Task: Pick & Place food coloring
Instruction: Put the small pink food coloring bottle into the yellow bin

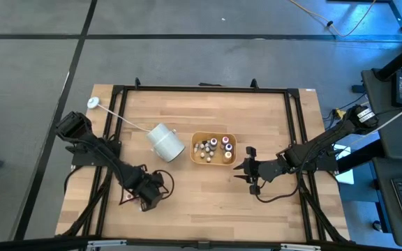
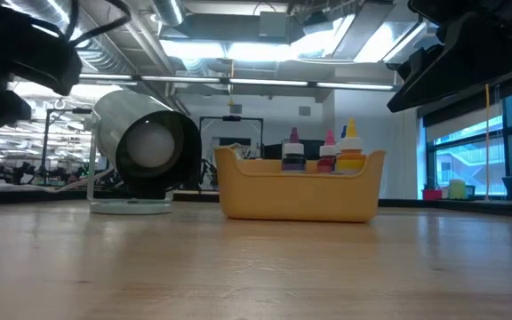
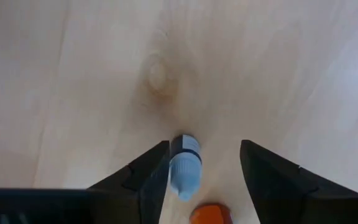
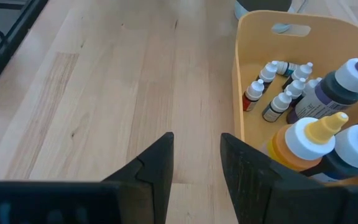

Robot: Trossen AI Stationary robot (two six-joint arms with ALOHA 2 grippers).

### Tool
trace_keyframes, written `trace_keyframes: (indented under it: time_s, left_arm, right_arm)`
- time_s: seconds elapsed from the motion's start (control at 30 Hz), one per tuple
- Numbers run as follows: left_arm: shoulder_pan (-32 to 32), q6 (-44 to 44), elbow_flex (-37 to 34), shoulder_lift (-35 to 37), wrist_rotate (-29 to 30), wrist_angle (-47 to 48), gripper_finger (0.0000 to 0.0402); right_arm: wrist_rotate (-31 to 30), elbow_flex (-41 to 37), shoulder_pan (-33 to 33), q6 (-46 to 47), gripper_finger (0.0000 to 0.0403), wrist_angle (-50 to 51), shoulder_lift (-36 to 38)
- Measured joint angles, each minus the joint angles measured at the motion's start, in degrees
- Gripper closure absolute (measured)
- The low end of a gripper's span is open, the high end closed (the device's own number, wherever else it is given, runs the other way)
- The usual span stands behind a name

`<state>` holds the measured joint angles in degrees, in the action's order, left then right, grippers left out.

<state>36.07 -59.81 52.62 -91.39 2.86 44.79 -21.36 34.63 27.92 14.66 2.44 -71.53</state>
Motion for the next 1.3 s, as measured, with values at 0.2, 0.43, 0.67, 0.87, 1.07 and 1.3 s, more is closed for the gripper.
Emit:
trace_keyframes:
  time_s: [0.2, 0.43, 0.67, 0.87, 1.07, 1.3]
  left_arm:
    - [1.2, 1.9, 0.0, 0.0, 3.2, 0.8, 0.0214]
    - [1.4, 1.9, 0.0, 0.0, 0.9, 2.8, 0.0217]
    - [1.4, 2.1, 0.0, 0.0, 0.3, 3.3, 0.0228]
    - [1.4, 2.1, 0.0, 0.0, 0.4, 3.3, 0.0277]
    - [1.4, 3.3, 0.0, 0.1, 0.4, 3.7, 0.0335]
    - [0.0, 3.9, 1.3, 0.0, 0.1, 3.4, 0.0348]
  right_arm:
    - [0.0, 0.0, 0.0, 0.0, 0.0269, 0.0, 0.0]
    - [0.0, 0.0, 0.0, 0.0, 0.0269, 0.0, 0.0]
    - [0.0, 0.0, 0.0, 0.0, 0.0269, 0.0, 0.0]
    - [0.0, 0.0, 0.0, 0.0, 0.0269, 0.0, 0.0]
    - [0.0, 0.0, 0.0, 0.0, 0.0269, 0.0, 0.0]
    - [0.0, 0.0, 0.0, 0.0, 0.0269, 0.0, 0.0]
